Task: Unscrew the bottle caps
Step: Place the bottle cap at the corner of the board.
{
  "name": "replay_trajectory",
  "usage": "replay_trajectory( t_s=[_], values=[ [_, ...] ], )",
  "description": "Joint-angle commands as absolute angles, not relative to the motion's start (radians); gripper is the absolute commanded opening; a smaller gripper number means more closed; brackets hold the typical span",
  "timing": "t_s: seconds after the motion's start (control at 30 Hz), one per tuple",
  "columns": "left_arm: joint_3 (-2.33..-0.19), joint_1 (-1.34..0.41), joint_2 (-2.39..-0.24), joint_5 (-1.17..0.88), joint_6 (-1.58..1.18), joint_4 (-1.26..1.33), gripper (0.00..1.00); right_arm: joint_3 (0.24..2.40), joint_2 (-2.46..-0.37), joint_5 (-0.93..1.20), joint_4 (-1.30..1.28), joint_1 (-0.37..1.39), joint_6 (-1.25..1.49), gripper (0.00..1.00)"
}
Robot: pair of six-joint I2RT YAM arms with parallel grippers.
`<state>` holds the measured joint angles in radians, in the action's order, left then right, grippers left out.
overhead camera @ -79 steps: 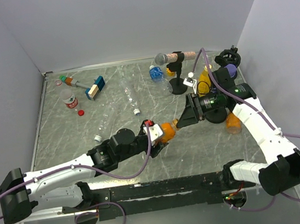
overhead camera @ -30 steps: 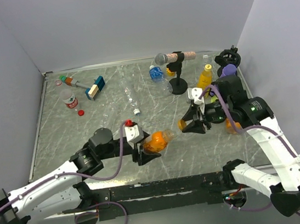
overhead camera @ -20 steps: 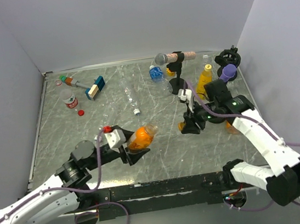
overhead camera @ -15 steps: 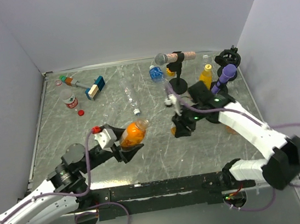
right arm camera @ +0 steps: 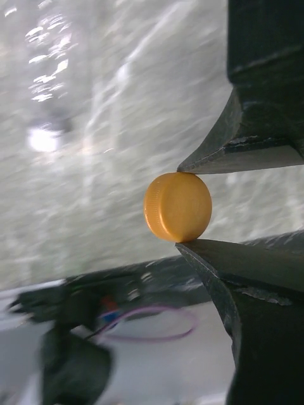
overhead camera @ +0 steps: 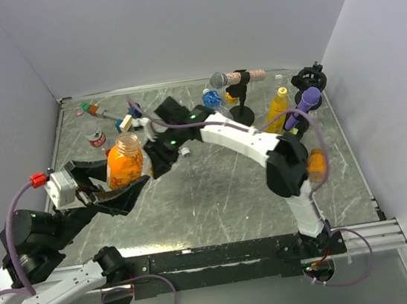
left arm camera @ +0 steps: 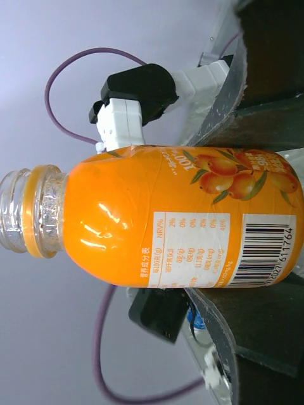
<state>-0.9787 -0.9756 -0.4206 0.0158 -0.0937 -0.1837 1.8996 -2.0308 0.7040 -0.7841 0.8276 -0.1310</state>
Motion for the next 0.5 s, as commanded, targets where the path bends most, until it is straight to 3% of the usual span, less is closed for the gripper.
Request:
replay_trajectory(
  t_s=[0.0, 0.17, 0.47],
  values=[
    [-0.999, -0.974, -0.425, 0.063, -0.106, -0.259, 0.12, 2.090, -2.173, 0.733, -0.668, 0.876, 0.188, 0.13],
    [-1.003, -0.974, -0.443, 0.075, -0.106, -0.270, 0.12, 2.186, -2.281, 0.646, -0.479, 0.913, 0.429, 0.12],
    [-0.988, -0.974, -0.451, 0.100, -0.129, -0.265, 0.12, 2.344, -2.447, 0.240, -0.335, 0.963, 0.577, 0.15]
  ],
)
